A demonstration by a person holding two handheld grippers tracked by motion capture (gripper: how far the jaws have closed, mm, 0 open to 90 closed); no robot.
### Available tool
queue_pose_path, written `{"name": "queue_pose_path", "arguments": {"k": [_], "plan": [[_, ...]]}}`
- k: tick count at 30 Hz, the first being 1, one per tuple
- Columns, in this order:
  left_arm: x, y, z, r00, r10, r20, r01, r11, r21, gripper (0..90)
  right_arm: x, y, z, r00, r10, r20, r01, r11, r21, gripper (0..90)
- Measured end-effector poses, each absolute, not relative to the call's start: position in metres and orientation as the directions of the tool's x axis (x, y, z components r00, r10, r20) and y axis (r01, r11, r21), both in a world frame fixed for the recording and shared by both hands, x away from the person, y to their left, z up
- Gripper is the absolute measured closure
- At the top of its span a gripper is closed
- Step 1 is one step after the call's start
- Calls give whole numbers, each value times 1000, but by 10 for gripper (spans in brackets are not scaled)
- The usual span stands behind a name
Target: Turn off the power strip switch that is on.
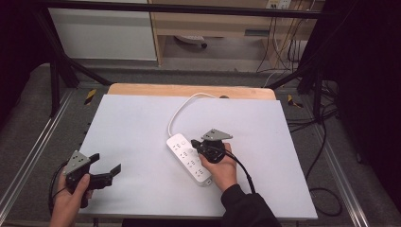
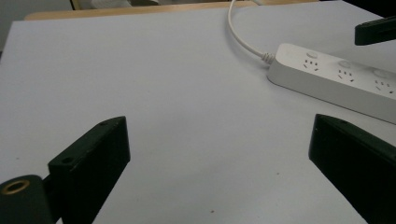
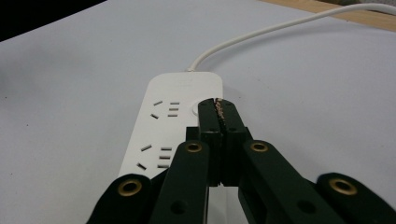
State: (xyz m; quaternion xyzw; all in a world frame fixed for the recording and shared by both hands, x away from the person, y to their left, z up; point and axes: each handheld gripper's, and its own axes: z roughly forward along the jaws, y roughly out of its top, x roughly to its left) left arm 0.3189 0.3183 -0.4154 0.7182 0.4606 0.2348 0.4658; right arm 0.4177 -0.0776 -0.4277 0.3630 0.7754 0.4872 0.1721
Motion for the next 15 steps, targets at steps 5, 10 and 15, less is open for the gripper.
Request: {"name": "queue_pose_path", "arguments": {"k": [5,10,15], "plan": [[319,317,-416,462,884,-65,431,-160,888,53,419,-77,-430,-676,730,100,409,259,875,900],[319,317,-416,461,885,-63,428,-160,889,53,420,-76,-432,-674,729,120,433,257,864,900],[319,318,-416,460,886,-61,427,-161,890,53,421,-75,-435,-672,729,131,448,259,856,900]]}}
